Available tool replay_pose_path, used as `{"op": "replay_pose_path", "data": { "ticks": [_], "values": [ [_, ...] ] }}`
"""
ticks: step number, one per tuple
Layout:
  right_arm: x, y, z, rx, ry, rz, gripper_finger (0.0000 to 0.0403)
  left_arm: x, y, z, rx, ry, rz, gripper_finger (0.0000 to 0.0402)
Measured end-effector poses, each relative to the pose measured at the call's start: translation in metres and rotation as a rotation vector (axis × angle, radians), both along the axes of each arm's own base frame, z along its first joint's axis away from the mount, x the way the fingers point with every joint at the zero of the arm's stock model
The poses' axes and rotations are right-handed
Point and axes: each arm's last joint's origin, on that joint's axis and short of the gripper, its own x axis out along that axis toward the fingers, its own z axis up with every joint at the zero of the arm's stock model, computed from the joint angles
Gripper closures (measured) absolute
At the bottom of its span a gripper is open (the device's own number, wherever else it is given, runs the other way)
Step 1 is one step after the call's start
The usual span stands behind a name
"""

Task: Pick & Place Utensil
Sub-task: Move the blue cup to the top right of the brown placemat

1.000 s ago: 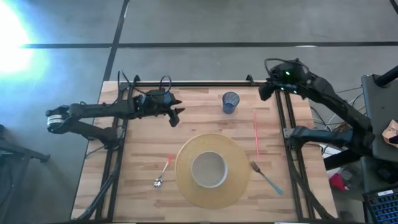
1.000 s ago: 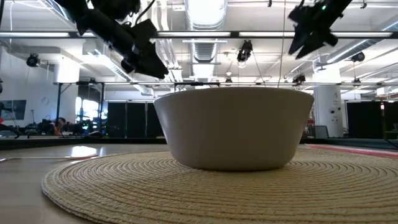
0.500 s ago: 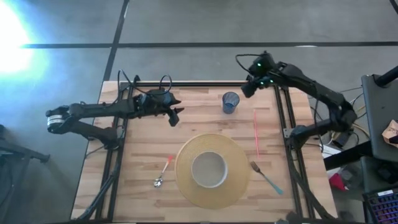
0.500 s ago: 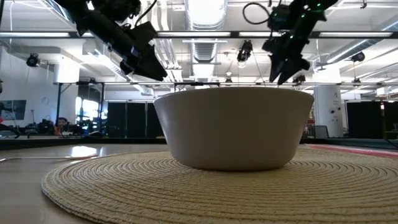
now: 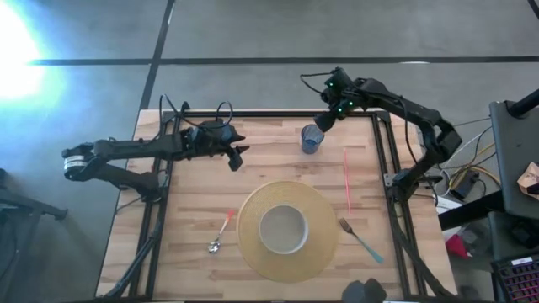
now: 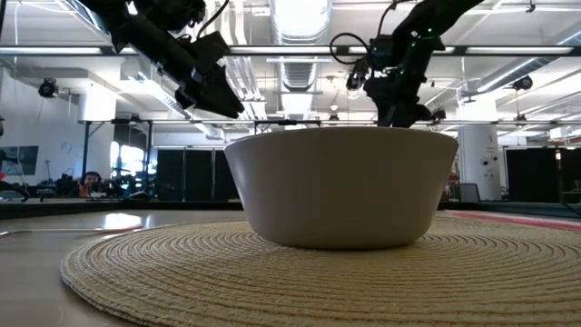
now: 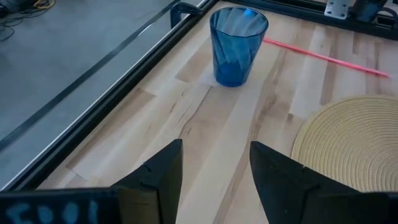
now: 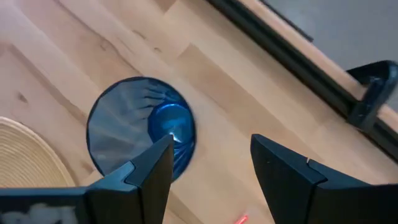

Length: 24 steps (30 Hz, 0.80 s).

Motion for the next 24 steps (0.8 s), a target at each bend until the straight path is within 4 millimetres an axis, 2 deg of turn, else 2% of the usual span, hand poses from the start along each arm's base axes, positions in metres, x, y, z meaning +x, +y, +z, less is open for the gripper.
{"op": "replay_pose_path", "data": {
  "ticks": [11,18,24],
  "values": [
    [0.021,0.002,-0.027,0.052,0.066,0.049,0.0193,0.0,0.0,0.0,0.008,0.004,-0.005,0.0223],
    [0.026,0.0,-0.038,0.07,0.092,0.05,0.0195,0.0,0.0,0.0,0.01,0.006,-0.006,0.0223],
    [0.026,0.0,-0.04,0.073,0.097,0.05,0.023,0.0,0.0,0.0,0.01,0.006,-0.006,0.0223]
  ]
}}
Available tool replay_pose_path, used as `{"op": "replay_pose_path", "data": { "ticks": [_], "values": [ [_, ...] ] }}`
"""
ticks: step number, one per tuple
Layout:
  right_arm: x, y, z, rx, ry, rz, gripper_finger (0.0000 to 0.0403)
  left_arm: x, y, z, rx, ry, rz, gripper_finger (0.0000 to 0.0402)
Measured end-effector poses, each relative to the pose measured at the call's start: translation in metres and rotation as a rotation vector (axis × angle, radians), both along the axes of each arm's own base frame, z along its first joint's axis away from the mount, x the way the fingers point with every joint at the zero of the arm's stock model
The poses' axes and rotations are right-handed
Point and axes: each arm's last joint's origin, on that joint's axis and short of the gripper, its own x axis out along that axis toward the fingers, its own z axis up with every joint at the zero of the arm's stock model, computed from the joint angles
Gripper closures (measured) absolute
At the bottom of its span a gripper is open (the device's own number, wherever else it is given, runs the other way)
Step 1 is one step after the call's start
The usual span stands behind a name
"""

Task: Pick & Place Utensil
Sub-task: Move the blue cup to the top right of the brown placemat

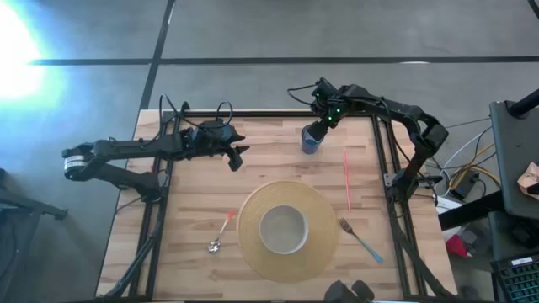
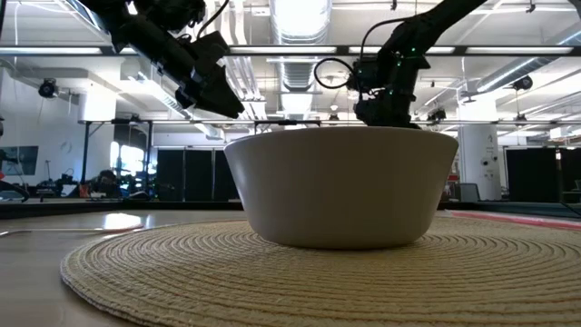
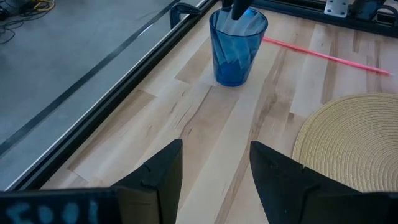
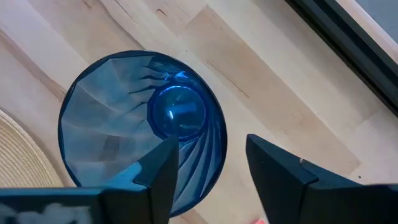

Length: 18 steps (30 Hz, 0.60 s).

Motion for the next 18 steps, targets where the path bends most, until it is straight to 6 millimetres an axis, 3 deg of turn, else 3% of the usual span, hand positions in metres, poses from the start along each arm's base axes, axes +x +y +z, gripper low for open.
{"op": "replay_pose_path", "data": {
  "ticks": [13,18],
  "values": [
    [-0.0023,0.0019,-0.0059,0.006,0.024,0.023,0.0371,0.0,0.0,0.0,0.001,0.0,0.0,0.0223],
    [-0.0029,0.0013,-0.0058,-0.016,0.041,0.023,0.039,0.0,0.0,0.0,0.0,0.0,0.0,0.0223]
  ]
}}
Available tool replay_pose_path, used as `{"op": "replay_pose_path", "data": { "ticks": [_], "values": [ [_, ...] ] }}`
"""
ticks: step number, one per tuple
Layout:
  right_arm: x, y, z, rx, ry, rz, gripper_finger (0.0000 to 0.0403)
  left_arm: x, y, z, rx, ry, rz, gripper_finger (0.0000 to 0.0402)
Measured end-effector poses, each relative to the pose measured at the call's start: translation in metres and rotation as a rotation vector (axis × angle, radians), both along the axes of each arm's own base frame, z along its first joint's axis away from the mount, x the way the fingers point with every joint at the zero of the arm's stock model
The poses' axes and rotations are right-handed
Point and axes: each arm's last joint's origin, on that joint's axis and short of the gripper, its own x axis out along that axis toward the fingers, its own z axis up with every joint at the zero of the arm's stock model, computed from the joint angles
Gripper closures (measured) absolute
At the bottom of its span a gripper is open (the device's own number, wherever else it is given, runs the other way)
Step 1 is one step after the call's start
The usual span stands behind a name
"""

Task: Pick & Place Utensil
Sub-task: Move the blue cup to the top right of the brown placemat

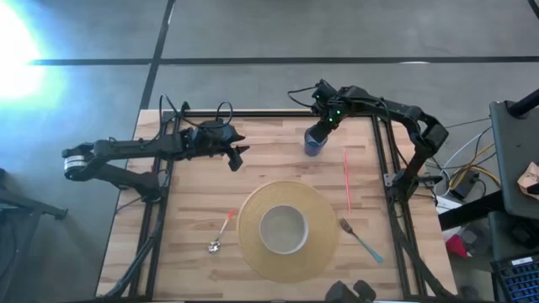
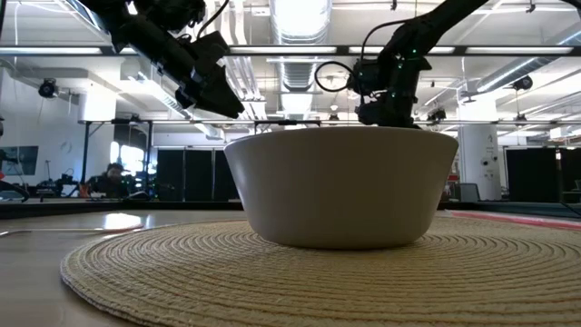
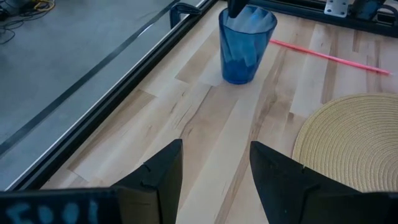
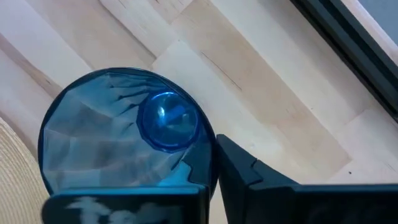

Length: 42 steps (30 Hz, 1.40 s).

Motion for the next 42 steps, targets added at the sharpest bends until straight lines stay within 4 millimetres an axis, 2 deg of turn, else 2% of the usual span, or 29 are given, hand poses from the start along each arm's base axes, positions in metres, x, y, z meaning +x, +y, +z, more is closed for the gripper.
{"op": "replay_pose_path", "data": {
  "ticks": [6,11,16,22,28,36,42],
  "values": [
    [-0.003,0.003,0.005,-0.007,0.002,0.002,0.039,-0.001,0.0,-0.002,-0.002,0.008,0.0,0.0223],
    [-0.007,0.014,0.023,-0.035,-0.033,0.014,0.0391,-0.001,0.0,-0.003,-0.014,0.007,0.006,0.0223],
    [-0.012,0.036,0.05,-0.073,-0.091,0.039,0.0391,-0.001,0.0,-0.004,-0.024,0.013,0.01,0.0223],
    [-0.022,0.072,0.079,-0.13,-0.141,0.05,0.0391,-0.001,0.0,-0.004,-0.056,0.0,0.029,0.0223],
    [-0.031,0.106,0.095,-0.135,-0.188,0.061,0.0391,-0.002,-0.001,-0.006,-0.093,0.009,0.048,0.0223],
    [-0.038,0.134,0.097,-0.088,-0.124,0.077,0.0391,-0.005,-0.004,-0.01,-0.161,0.035,0.076,0.0223],
    [-0.031,0.145,0.08,-0.056,-0.054,0.145,0.0391,-0.001,-0.015,-0.011,-0.188,0.032,0.046,0.0223]
  ]
}}
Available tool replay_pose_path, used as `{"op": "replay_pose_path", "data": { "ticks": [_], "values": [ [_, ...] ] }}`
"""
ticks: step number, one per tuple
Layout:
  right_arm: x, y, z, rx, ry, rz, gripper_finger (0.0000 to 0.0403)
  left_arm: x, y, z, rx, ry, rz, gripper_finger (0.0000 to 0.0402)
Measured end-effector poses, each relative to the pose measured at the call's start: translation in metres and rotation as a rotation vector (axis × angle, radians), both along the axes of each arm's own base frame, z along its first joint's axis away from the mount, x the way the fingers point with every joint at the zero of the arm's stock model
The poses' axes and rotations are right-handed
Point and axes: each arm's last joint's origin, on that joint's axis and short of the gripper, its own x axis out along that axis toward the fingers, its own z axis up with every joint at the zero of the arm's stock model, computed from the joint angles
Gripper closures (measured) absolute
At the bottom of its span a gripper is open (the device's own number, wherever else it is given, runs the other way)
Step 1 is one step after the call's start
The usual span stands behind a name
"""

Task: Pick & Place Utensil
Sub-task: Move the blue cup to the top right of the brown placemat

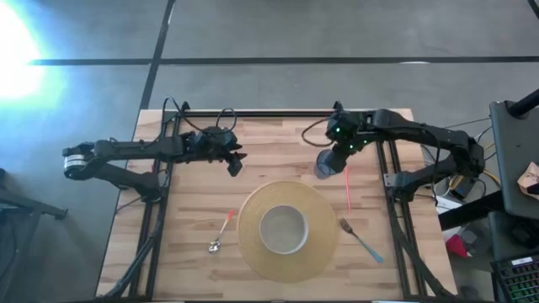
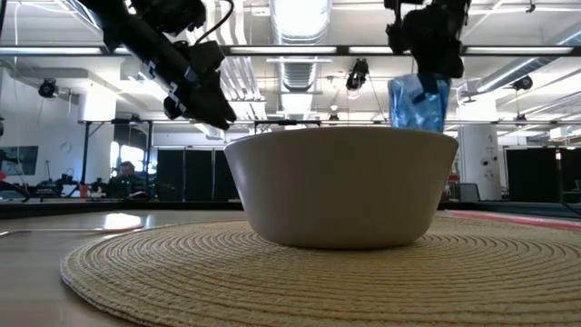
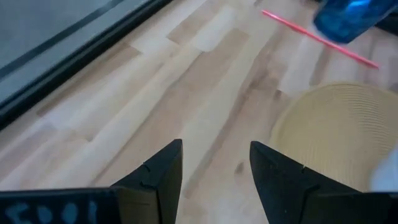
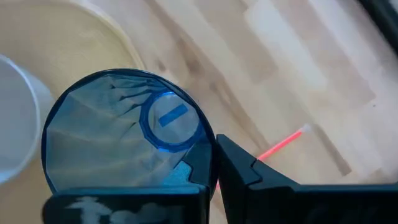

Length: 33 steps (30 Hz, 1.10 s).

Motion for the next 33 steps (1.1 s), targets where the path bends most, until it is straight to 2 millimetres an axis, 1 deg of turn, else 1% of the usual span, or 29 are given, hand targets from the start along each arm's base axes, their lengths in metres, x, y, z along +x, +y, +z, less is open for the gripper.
{"op": "replay_pose_path", "data": {
  "ticks": [3,6,10,13,16,19,24,29,33],
  "values": [
    [-0.003,0.002,-0.016,0.014,0.055,0.027,0.0391,0.002,-0.009,0.0,-0.001,0.0,-0.039,0.0223],
    [-0.01,0.006,-0.032,0.043,0.09,0.049,0.0392,0.005,-0.019,0.0,-0.001,-0.001,-0.08,0.0223],
    [-0.019,0.01,-0.048,0.083,0.029,0.07,0.0392,0.007,-0.029,0.0,-0.001,-0.002,-0.121,0.0223],
    [-0.024,0.012,-0.053,0.099,-0.032,0.058,0.0392,0.007,-0.033,0.0,-0.001,-0.002,-0.14,0.0223],
    [-0.028,0.013,-0.058,0.106,-0.04,0.023,0.0392,0.008,-0.035,0.0,0.0,-0.002,-0.149,0.0223],
    [-0.024,0.012,-0.062,0.122,-0.059,-0.033,0.0392,0.008,-0.035,0.0,-0.001,-0.002,-0.148,0.0223],
    [-0.012,0.011,-0.07,0.117,-0.022,-0.035,0.0392,0.008,-0.035,0.0,0.002,-0.001,-0.147,0.0223],
    [0.001,0.004,-0.068,0.062,0.001,-0.009,0.0392,0.008,-0.035,0.0,0.003,-0.001,-0.147,0.0223],
    [0.009,-0.004,-0.067,0.051,0.016,0.008,0.0392,0.008,-0.035,0.0,0.003,-0.001,-0.147,0.0223]
  ]
}}
